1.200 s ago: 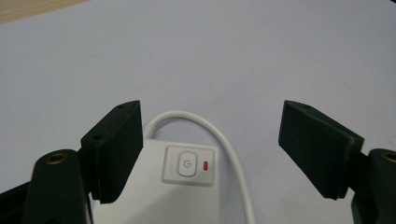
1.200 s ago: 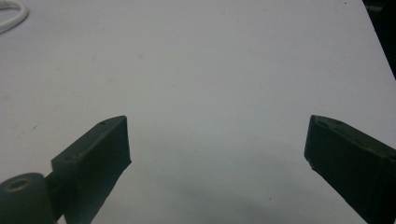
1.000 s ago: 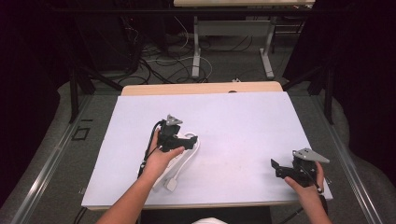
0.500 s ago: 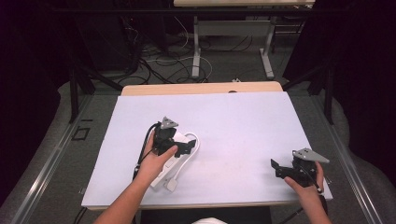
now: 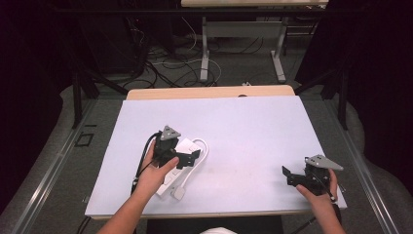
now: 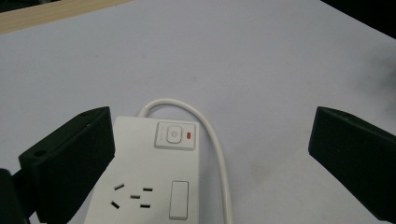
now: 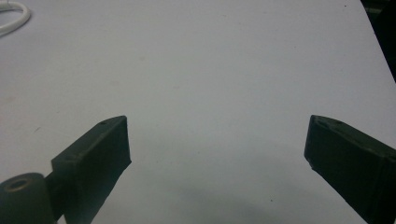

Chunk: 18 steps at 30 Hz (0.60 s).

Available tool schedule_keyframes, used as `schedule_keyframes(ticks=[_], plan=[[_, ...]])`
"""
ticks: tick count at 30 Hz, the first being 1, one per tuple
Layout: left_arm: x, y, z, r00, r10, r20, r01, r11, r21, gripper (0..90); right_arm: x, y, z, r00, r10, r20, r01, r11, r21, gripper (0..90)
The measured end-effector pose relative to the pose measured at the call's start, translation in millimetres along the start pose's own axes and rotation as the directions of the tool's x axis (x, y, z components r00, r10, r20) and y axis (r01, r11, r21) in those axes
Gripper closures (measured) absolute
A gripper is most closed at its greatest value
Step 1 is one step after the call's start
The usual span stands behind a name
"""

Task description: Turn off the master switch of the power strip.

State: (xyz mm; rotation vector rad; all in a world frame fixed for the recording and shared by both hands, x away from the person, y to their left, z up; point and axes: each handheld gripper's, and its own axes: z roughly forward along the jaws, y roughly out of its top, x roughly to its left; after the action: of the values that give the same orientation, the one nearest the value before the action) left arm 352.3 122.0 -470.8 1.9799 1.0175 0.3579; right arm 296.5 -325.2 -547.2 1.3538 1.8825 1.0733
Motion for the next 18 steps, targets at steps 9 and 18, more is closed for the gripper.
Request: schedule_keyframes(ticks=[9,18], plan=[[10.4,-10.7,-21.3,0.9992,-0.023,-0.034,0.022,0.9997,-0.011,0.3,0.4,0.1,0.1,1.0000,0.003,-0.001,-0.003,1.000,0.001,6.5],[30.3,-20.4,-44.6,0.9941,-0.071,-0.082,0.068,0.9971,-0.034,0.3,0.9,0.3,0.0,1.0000,0.004,-0.001,-0.004,1.000,-0.001,6.5]])
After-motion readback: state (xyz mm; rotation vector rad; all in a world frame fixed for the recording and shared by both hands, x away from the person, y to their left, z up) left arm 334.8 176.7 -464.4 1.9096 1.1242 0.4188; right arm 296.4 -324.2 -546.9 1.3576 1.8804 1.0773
